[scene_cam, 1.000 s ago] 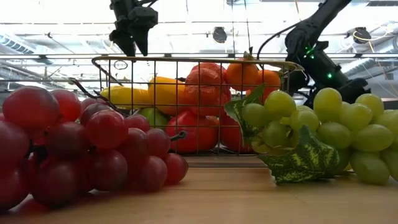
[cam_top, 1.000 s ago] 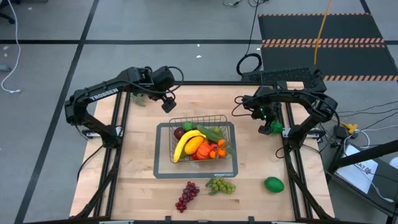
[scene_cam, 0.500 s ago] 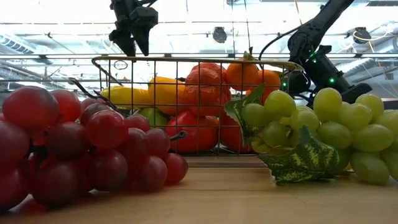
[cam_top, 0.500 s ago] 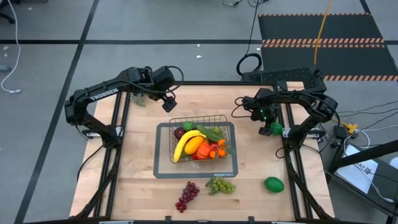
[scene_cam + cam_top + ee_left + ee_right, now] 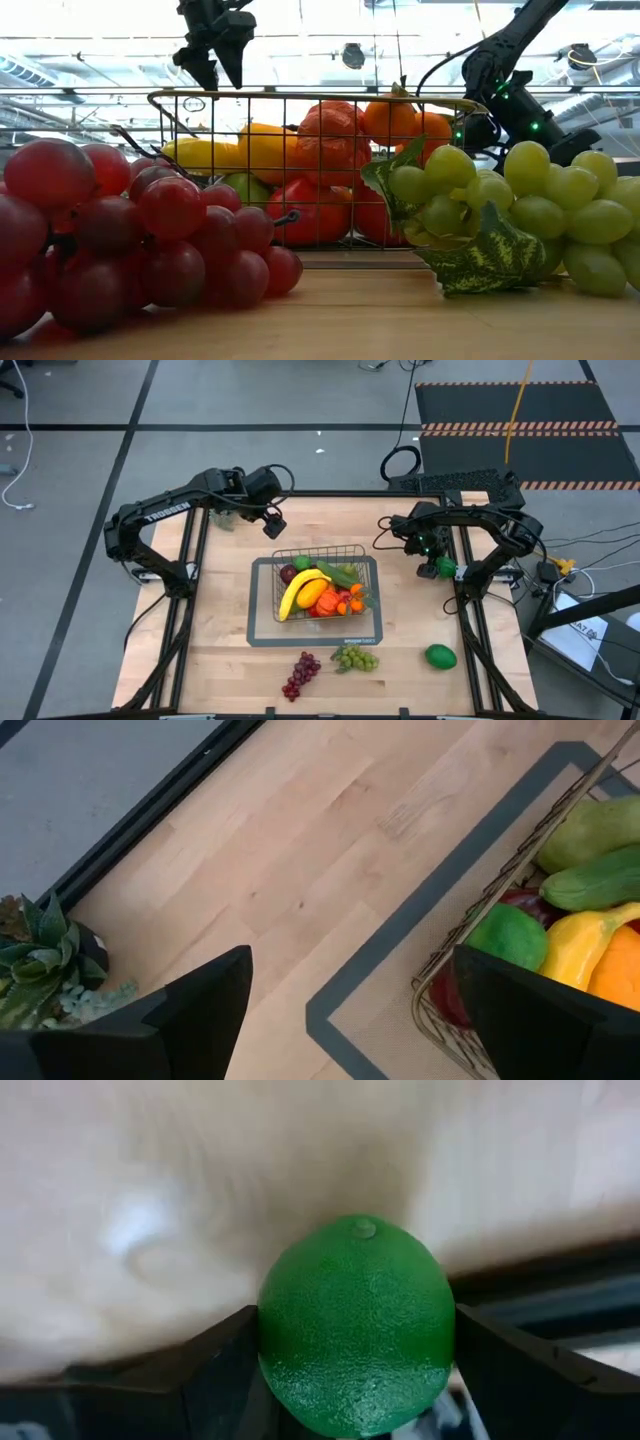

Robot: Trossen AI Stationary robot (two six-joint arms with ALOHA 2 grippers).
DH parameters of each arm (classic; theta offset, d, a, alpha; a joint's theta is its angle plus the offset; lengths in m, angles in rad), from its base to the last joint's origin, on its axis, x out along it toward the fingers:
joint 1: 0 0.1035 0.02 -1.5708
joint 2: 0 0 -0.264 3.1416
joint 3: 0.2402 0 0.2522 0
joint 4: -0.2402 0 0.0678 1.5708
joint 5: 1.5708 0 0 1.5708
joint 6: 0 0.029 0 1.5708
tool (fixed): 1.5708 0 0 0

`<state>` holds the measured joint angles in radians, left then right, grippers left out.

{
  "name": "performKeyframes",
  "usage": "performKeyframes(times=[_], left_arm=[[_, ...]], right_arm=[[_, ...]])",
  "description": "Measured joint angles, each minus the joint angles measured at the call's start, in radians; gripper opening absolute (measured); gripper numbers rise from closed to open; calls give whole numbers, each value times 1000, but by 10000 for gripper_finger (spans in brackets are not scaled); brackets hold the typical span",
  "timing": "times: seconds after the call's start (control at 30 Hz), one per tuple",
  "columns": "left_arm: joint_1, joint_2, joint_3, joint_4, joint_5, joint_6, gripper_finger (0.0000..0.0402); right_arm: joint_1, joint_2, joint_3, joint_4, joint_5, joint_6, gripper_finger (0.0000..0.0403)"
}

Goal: Build produce basket
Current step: Put the top lime into the gold wire basket

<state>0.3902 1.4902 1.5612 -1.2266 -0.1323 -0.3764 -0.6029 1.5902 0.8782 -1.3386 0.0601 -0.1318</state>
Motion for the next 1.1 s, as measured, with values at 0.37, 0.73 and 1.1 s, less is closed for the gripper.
performKeyframes(times=[0.37,0.73,1.1], left_arm=[[-28,0,0,-3,26,-26,340],[-60,0,0,-5,27,0,340],[-55,0,0,-23,47,-46,340]], right_arm=[[2,-114,57,60,-358,202,302],[15,-369,149,124,-662,601,302],[287,-583,162,623,-476,1285,302]])
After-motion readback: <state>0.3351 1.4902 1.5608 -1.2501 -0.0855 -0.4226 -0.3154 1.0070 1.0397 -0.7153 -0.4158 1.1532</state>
